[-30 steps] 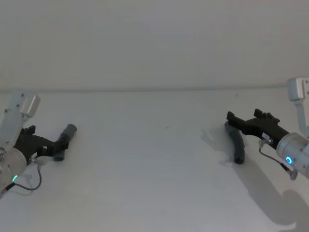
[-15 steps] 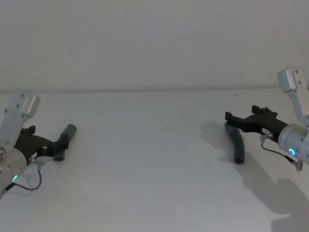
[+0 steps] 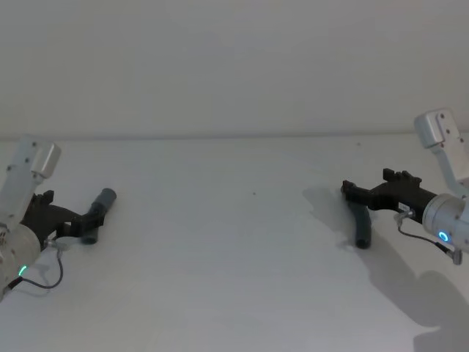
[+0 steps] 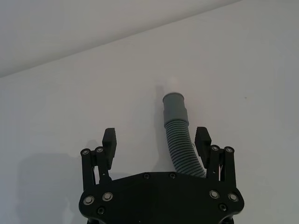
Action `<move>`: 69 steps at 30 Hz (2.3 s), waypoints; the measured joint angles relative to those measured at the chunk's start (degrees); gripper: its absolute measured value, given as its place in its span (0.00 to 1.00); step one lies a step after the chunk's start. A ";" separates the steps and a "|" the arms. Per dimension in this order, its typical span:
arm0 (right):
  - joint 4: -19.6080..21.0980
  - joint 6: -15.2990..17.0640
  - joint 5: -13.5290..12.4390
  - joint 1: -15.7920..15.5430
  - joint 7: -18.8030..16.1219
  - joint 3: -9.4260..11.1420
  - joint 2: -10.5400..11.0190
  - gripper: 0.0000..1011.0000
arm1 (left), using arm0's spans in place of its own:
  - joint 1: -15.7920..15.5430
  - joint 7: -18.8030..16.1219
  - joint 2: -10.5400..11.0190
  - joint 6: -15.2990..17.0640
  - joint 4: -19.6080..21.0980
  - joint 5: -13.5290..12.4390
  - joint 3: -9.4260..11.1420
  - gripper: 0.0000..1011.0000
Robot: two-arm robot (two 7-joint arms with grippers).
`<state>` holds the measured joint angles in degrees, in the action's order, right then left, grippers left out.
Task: Use both hands to pick up one end of the pipe from the table, align the ends, and insert them.
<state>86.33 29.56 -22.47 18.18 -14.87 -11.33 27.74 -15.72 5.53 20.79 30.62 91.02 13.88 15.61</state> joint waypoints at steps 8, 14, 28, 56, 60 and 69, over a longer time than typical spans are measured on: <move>-1.20 0.31 0.36 0.35 -0.15 -0.32 -0.56 0.99 | 0.00 0.00 -0.01 0.00 0.00 0.00 0.00 0.99; -2.67 0.32 0.68 1.09 -0.66 -0.84 -1.11 0.99 | 0.00 0.00 0.00 0.00 0.00 0.00 0.00 0.99; -5.40 0.61 1.62 2.32 -1.88 -1.97 -1.89 0.99 | 0.00 0.00 0.00 0.00 0.00 0.00 0.00 0.99; -7.42 2.85 2.80 2.70 -2.25 -1.97 -2.35 0.99 | 0.00 0.00 0.00 0.00 0.00 0.00 0.00 0.99; -7.47 2.97 3.20 2.79 -2.42 -2.05 -2.12 0.99 | 0.00 0.00 0.00 0.00 0.00 0.00 0.00 0.99; -7.72 2.97 4.23 3.11 -3.24 -2.60 -1.60 0.99 | 0.00 0.00 0.00 0.00 0.00 0.00 0.00 0.99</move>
<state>78.61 32.53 -18.24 21.29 -18.11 -13.93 26.14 -15.72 5.53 20.78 30.62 91.02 13.88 15.61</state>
